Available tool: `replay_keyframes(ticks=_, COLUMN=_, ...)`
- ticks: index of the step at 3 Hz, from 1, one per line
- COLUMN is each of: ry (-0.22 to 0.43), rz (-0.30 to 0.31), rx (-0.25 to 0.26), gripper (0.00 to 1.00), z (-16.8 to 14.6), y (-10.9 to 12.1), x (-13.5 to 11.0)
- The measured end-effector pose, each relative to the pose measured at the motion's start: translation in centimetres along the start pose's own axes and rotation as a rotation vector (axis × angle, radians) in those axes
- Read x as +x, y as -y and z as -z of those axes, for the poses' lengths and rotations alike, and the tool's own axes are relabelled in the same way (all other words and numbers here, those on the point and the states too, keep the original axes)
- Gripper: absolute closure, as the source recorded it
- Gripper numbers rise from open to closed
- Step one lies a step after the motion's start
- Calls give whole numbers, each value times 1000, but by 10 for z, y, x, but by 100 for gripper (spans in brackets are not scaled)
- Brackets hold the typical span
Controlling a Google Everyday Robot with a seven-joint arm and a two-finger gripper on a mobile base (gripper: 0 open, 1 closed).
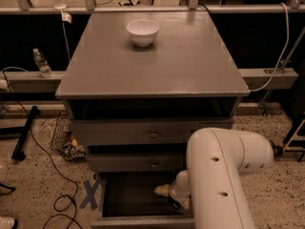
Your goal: Pick rxbar blueberry from bottom drawer and place on counter
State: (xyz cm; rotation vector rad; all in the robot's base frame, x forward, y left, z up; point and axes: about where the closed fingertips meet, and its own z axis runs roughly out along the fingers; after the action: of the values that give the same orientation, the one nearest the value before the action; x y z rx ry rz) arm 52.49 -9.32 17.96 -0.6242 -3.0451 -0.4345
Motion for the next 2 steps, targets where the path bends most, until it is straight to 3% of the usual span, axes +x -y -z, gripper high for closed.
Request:
replay_keyframes(ticks=1, ry=14, rz=-33, rx=40, gripper=0, z=-32, y=11, x=-21)
replay_keyframes(ticks=2, ry=14, rz=-33, rx=40, gripper=0, z=-32, y=11, x=-21)
